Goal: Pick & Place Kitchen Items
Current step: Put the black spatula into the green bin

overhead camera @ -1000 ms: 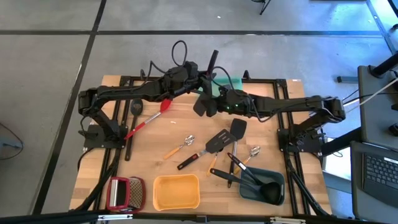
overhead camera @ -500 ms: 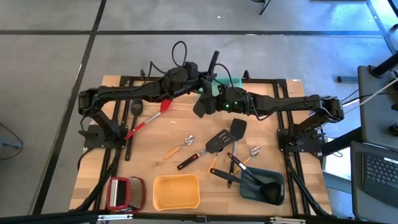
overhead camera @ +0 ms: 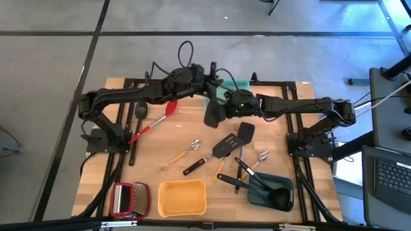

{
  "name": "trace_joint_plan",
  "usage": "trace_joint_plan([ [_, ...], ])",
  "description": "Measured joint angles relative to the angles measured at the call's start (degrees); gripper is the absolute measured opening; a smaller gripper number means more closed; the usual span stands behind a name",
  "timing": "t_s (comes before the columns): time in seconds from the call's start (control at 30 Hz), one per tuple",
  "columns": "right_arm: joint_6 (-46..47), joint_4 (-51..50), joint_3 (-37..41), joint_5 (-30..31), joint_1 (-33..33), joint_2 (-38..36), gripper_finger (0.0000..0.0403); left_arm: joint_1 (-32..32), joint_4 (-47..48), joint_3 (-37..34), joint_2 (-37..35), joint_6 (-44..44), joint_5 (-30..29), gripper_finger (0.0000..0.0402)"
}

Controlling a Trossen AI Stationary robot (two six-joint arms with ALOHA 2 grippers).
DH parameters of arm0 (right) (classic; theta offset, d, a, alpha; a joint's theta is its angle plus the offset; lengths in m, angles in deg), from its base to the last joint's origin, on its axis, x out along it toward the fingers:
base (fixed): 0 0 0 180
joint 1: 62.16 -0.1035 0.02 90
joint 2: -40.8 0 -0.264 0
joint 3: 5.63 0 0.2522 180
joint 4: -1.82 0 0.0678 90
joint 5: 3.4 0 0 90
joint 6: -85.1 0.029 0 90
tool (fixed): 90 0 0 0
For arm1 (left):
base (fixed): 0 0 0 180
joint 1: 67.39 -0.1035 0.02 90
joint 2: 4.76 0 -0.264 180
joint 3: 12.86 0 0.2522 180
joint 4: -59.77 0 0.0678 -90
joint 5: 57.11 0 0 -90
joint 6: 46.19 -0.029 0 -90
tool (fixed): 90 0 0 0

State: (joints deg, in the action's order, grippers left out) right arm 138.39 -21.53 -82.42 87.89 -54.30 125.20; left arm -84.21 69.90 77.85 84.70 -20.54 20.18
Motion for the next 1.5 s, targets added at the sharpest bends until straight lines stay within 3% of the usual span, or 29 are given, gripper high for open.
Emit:
trace_joint_plan([
  [0.17,-1.2,-3.9,0.0,-5.8,1.0,-1.9,0.0006,-2.4,10.9,0.0,-3.1,-3.0,6.2,0.0213],
  [0.4,-2.3,-13.0,-0.2,-17.7,3.9,-5.5,0.0006,-4.3,27.0,0.1,-8.6,-12.2,12.5,0.0218],
  [0.53,-0.1,-20.0,-0.1,-31.8,6.6,-7.3,0.0006,-4.3,37.8,-0.2,-9.8,-21.1,6.0,0.0218],
  [0.73,-1.0,-30.5,-0.1,-38.7,8.5,-9.6,0.0006,-1.7,53.6,-0.2,-9.9,-28.7,-4.5,0.0218],
  [0.8,-2.6,-35.8,-0.1,-42.3,9.0,-9.9,0.0006,-1.1,54.7,-0.2,-9.9,-30.5,-6.6,0.0218],
  [0.93,-5.7,-46.5,-0.1,-49.6,10.2,-9.9,0.0006,2.7,54.9,-0.2,-9.9,-35.0,-4.5,0.0219],
  [1.13,-11.1,-55.8,-0.1,-55.9,10.9,-9.9,0.0006,9.7,53.3,-0.2,-9.2,-41.7,-6.7,0.0219],
  [1.37,-11.6,-56.2,-0.1,-61.7,13.7,-9.9,0.0006,15.8,36.9,-0.2,-8.8,-47.6,-5.3,0.0219],
  [1.5,-9.6,-55.0,-0.1,-61.0,15.4,-9.9,0.0006,16.3,31.3,-0.2,-6.3,-48.0,-3.2,0.0219],
])
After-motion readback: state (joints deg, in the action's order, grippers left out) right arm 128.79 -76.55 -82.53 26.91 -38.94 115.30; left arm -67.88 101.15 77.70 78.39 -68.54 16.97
